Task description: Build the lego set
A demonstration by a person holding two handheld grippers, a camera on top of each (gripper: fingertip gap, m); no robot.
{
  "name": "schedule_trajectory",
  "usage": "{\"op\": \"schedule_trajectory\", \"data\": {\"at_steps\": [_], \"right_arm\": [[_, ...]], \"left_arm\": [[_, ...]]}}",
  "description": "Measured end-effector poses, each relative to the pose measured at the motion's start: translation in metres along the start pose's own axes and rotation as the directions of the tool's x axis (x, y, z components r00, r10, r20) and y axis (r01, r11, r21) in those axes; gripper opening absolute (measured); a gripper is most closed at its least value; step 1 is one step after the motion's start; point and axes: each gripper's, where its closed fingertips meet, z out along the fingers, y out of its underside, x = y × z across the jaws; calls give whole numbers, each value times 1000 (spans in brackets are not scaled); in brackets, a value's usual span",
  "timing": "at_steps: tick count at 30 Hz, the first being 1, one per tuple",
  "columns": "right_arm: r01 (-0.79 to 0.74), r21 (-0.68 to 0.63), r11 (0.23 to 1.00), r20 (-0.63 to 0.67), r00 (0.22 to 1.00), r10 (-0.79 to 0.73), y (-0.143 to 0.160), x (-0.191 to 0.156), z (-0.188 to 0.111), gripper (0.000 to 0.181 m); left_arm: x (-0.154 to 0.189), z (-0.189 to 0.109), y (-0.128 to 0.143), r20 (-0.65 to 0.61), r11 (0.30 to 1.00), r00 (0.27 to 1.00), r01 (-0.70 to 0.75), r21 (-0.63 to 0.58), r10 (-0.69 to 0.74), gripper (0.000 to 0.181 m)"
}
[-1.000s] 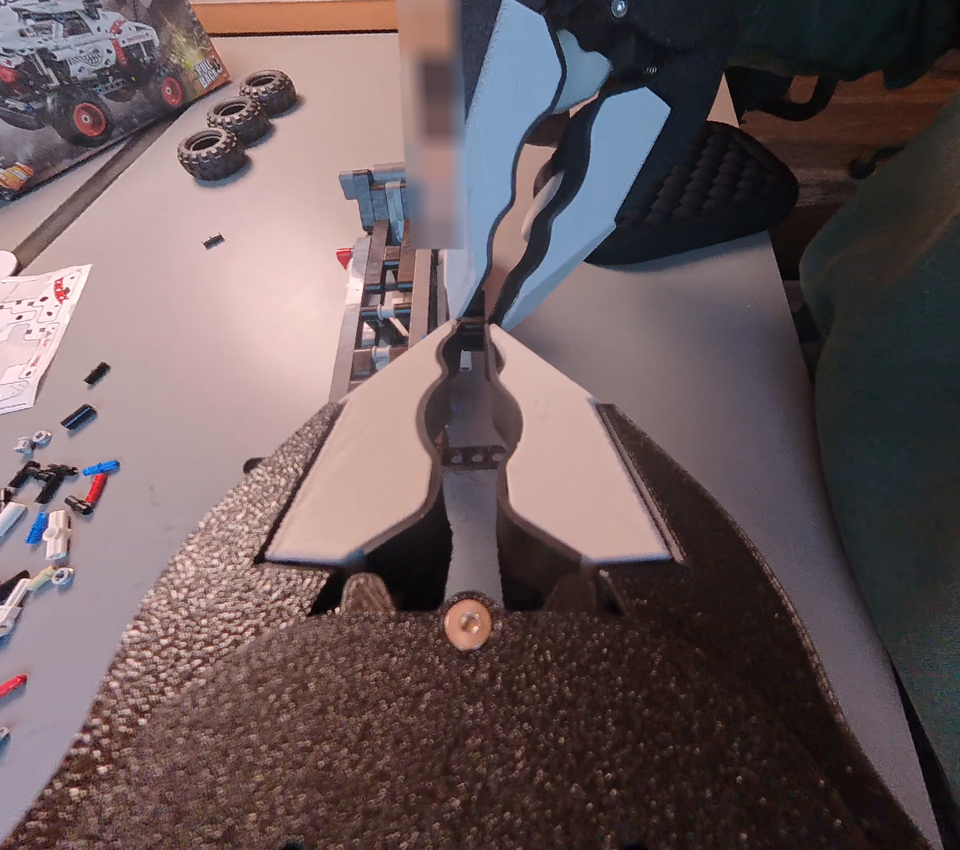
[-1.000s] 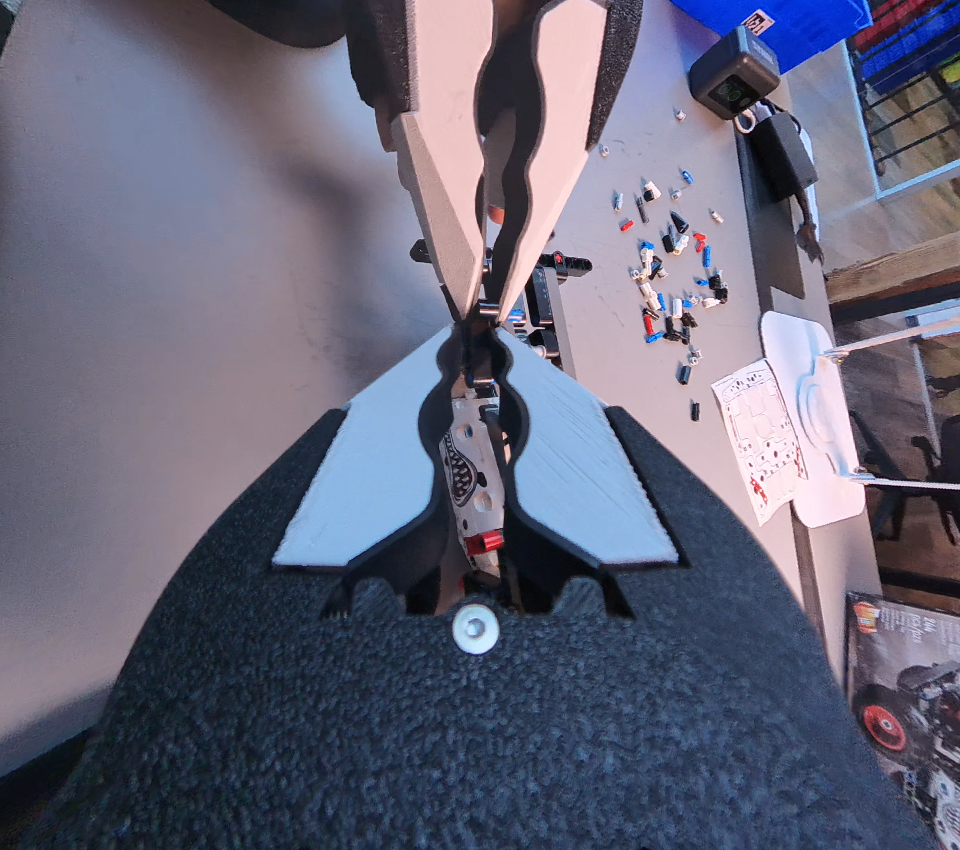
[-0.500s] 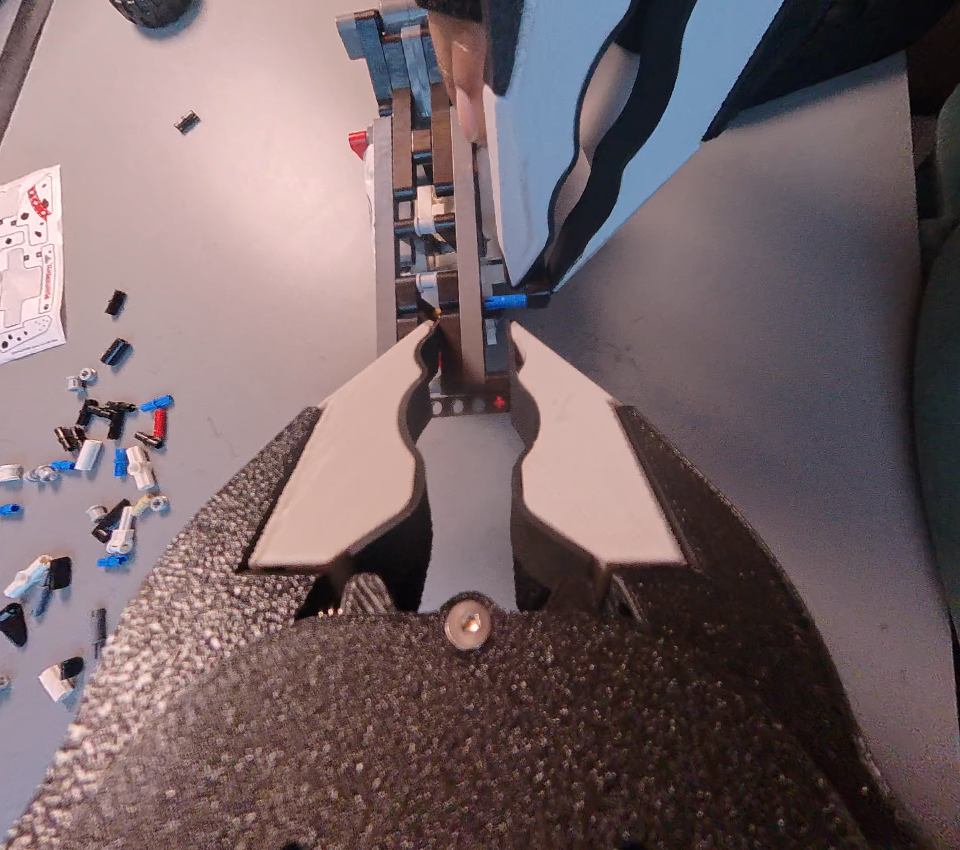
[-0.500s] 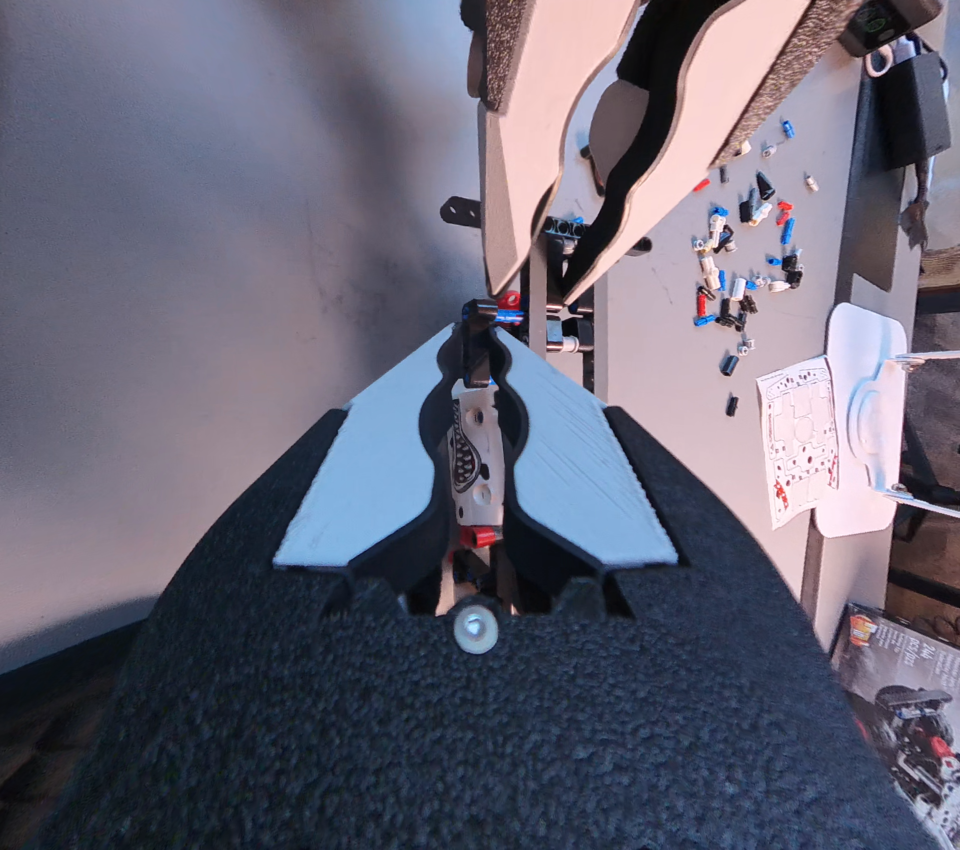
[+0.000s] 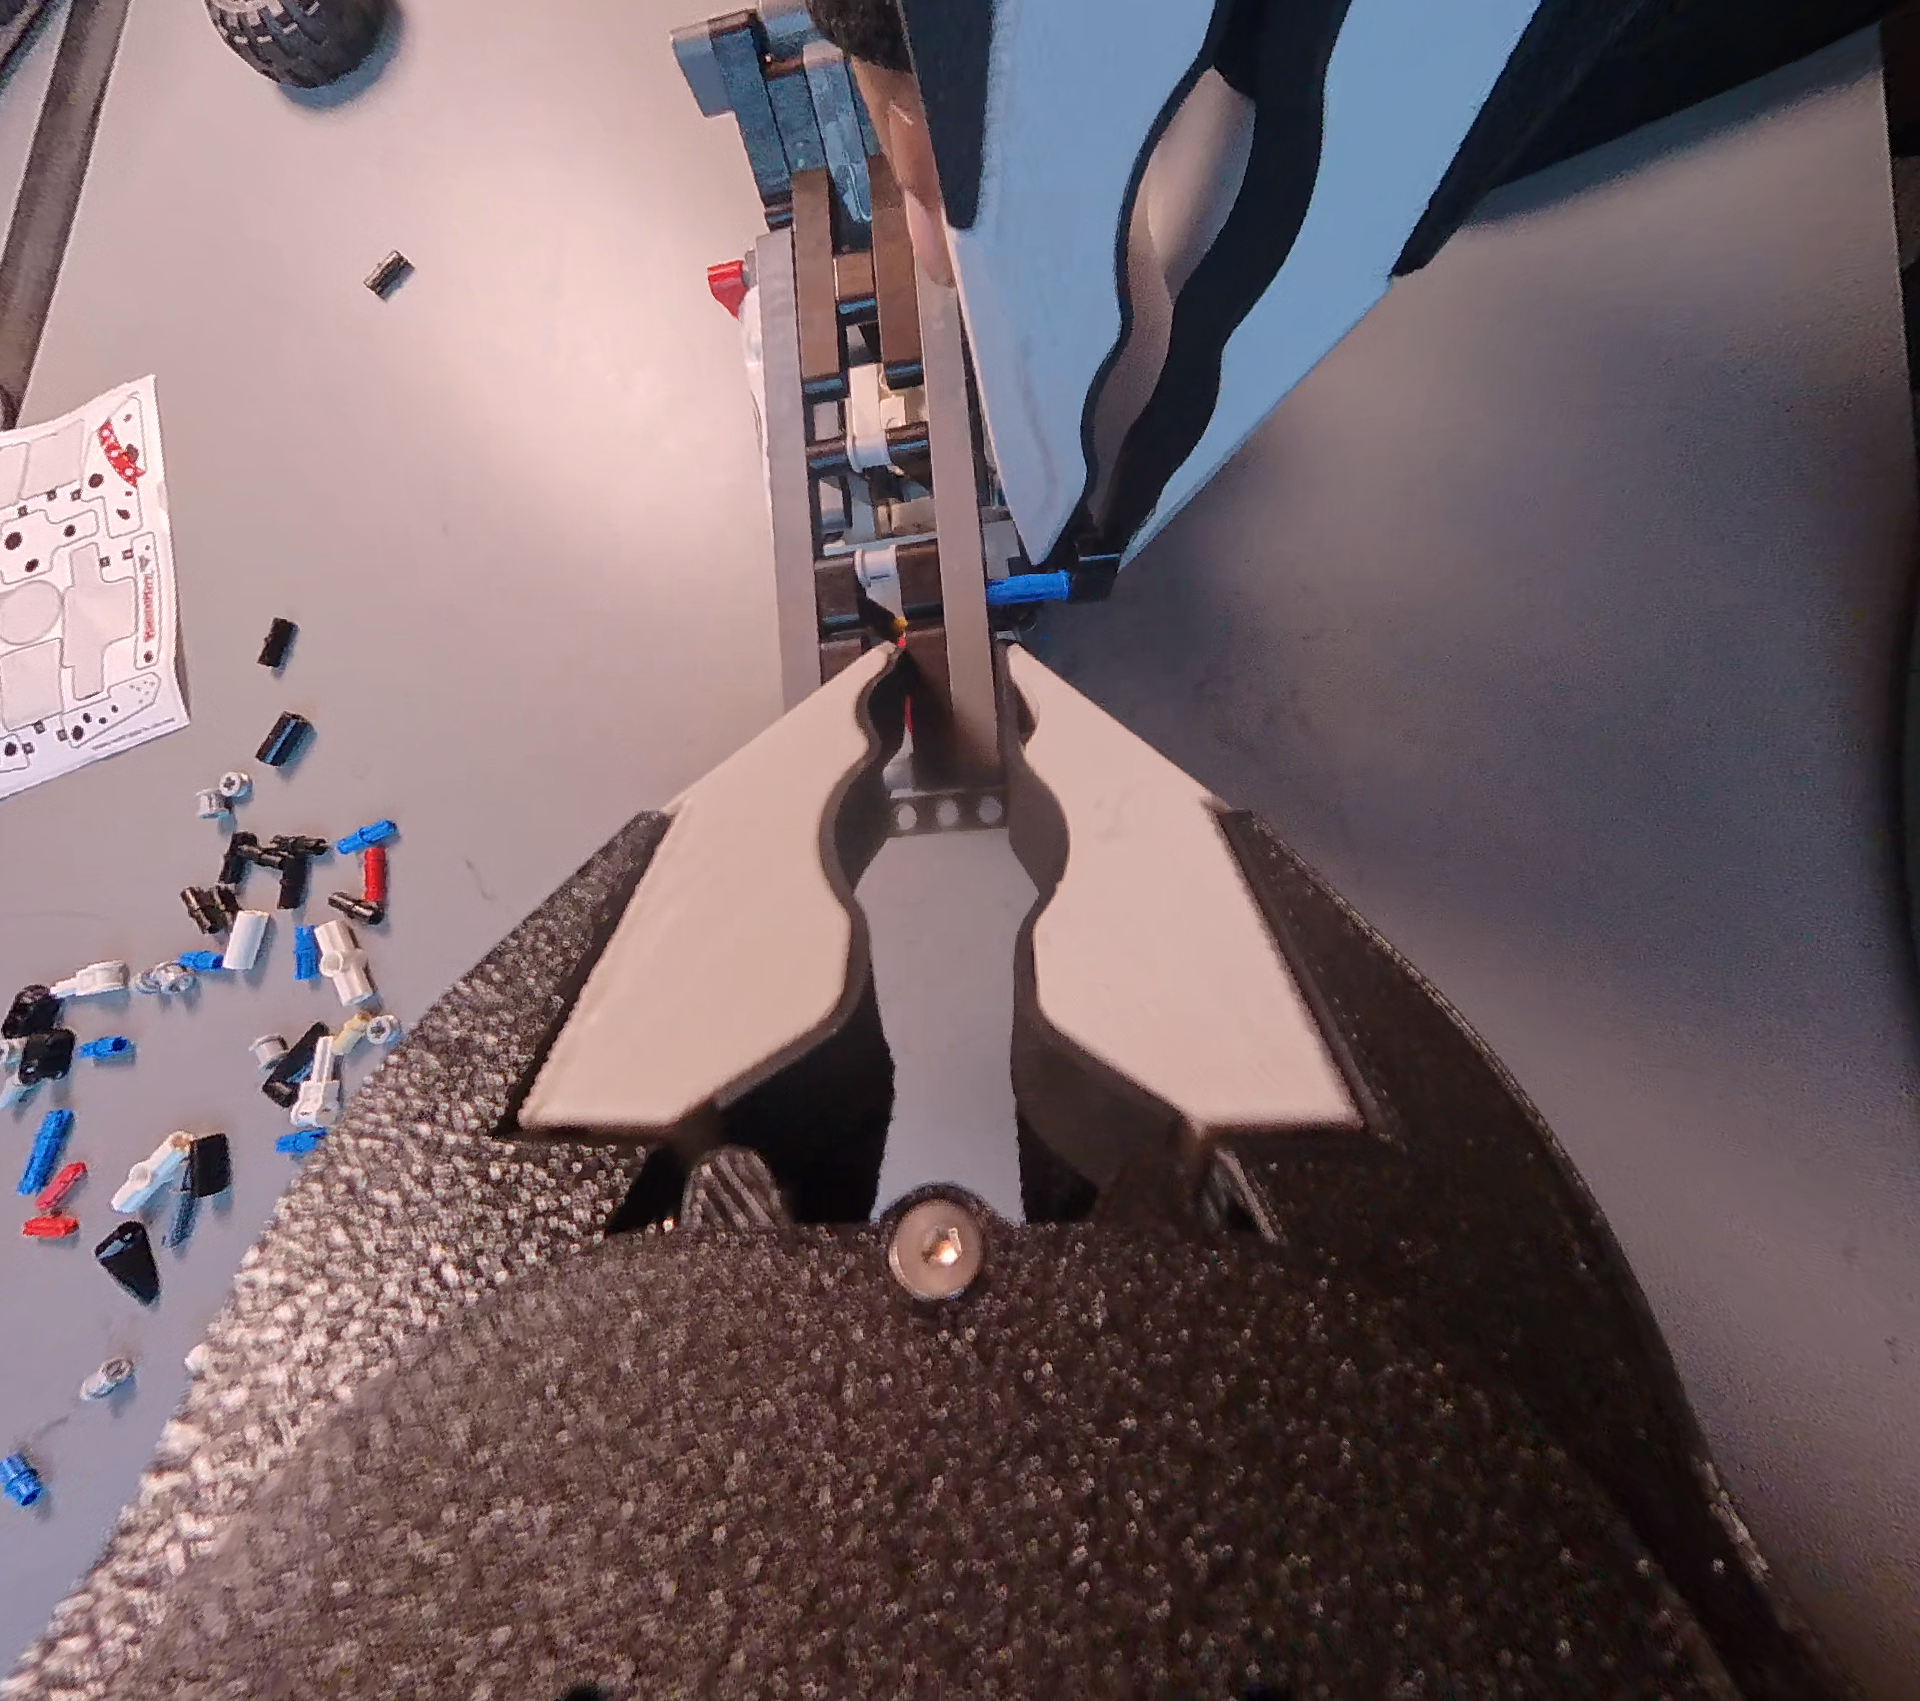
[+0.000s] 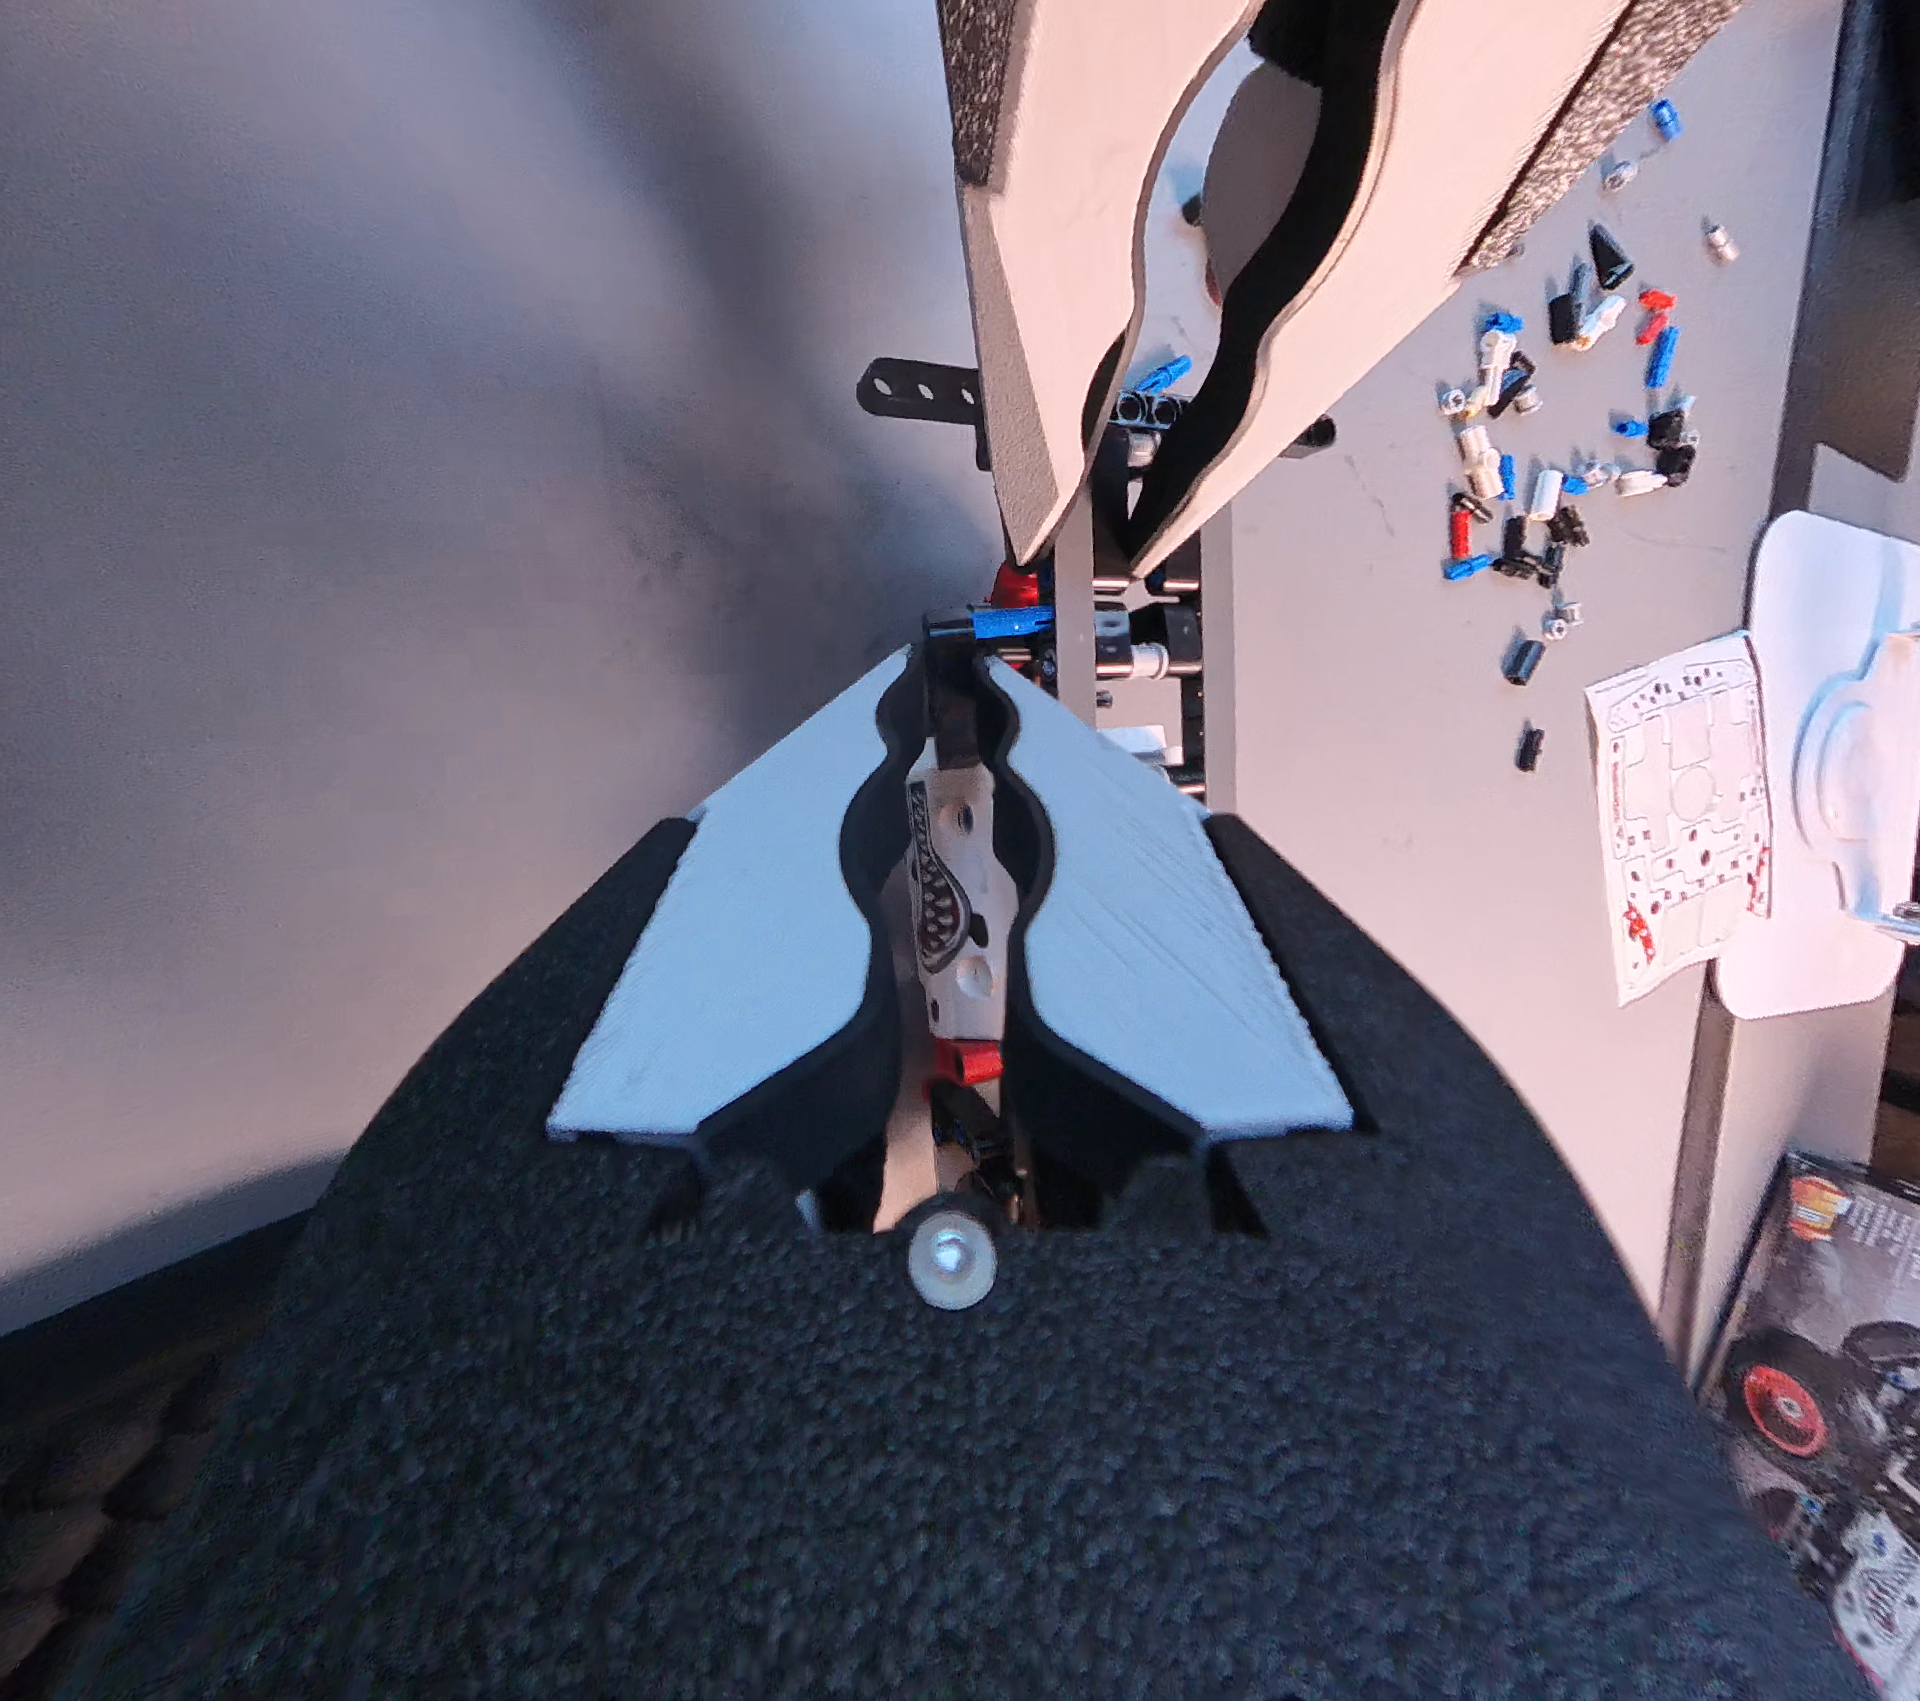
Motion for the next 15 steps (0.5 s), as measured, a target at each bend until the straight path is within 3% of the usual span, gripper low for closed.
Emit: {"op": "schedule_trajectory", "data": {"at_steps": [10, 15], "right_arm": [[-132, 16, 991, 91, 987, 130, -4, -4, -9, 7], [-143, -35, 989, 257, 955, 147, -2, -8, -14, 6]], "left_arm": [[5, -1, -5, 19, 1000, 1000, 8, -13, -8, 15], [7, 1, -8, 2, 999, 1000, -22, -31, 22, 15]]}}
